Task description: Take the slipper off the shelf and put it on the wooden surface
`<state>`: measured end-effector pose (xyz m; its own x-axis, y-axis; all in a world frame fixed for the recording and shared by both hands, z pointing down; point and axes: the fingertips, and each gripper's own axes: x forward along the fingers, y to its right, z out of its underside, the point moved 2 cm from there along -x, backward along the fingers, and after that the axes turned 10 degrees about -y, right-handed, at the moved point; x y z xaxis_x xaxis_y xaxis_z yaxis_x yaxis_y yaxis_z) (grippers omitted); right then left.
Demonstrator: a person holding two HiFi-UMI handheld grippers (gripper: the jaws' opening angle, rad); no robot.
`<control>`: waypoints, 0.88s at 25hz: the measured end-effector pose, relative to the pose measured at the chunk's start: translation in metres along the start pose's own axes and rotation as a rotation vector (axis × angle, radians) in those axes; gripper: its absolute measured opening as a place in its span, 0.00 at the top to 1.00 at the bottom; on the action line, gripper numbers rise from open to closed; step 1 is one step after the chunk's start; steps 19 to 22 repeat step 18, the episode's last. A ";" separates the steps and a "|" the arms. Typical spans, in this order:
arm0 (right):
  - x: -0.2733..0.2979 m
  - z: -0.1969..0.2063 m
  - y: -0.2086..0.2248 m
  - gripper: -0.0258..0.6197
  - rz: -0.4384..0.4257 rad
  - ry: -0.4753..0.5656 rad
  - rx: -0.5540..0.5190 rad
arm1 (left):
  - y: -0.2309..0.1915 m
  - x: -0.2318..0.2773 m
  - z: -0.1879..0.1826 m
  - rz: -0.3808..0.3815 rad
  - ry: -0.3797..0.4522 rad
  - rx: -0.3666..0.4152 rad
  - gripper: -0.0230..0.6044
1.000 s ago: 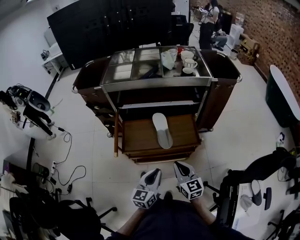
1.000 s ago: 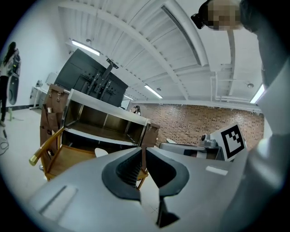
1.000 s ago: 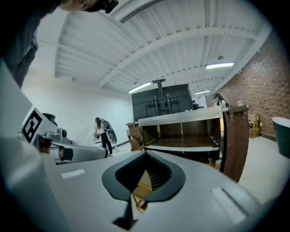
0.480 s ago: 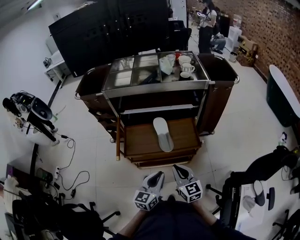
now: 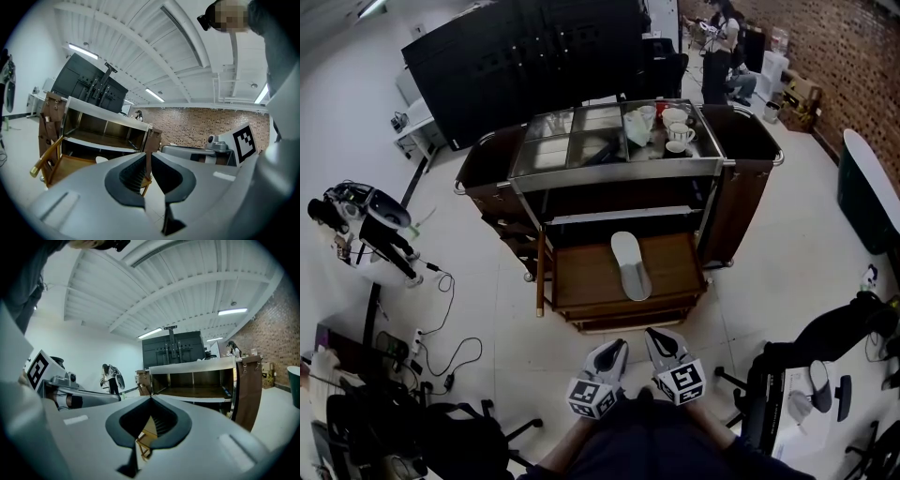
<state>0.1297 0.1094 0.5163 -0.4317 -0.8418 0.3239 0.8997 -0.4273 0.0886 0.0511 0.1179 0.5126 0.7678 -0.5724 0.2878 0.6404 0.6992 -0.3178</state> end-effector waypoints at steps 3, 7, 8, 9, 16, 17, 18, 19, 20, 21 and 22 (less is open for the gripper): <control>0.002 0.001 -0.004 0.96 -0.003 -0.004 -0.017 | -0.001 -0.001 0.000 -0.003 -0.003 0.005 0.91; 0.002 -0.005 -0.010 0.96 -0.010 -0.003 -0.040 | -0.002 0.002 -0.007 0.001 0.010 0.019 0.91; 0.002 -0.006 -0.010 0.96 -0.011 -0.002 -0.041 | -0.001 0.002 -0.008 0.003 0.015 0.021 0.91; 0.001 -0.007 -0.010 0.96 -0.012 -0.002 -0.041 | -0.001 0.002 -0.010 0.003 0.019 0.021 0.91; 0.003 -0.003 -0.012 0.96 -0.018 -0.004 -0.040 | -0.001 0.002 -0.005 0.011 0.018 0.017 0.91; 0.003 -0.003 -0.013 0.96 -0.018 -0.003 -0.041 | -0.001 0.002 -0.004 0.013 0.017 0.016 0.91; 0.003 -0.003 -0.013 0.96 -0.019 -0.003 -0.042 | 0.000 0.002 -0.003 0.015 0.016 0.015 0.91; 0.003 -0.003 -0.013 0.96 -0.019 -0.003 -0.042 | 0.000 0.002 -0.003 0.015 0.016 0.015 0.91; 0.003 -0.003 -0.013 0.96 -0.019 -0.003 -0.042 | 0.000 0.002 -0.003 0.015 0.016 0.015 0.91; 0.003 -0.003 -0.013 0.96 -0.019 -0.003 -0.042 | 0.000 0.002 -0.003 0.015 0.016 0.015 0.91; 0.003 -0.003 -0.013 0.96 -0.019 -0.003 -0.042 | 0.000 0.002 -0.003 0.015 0.016 0.015 0.91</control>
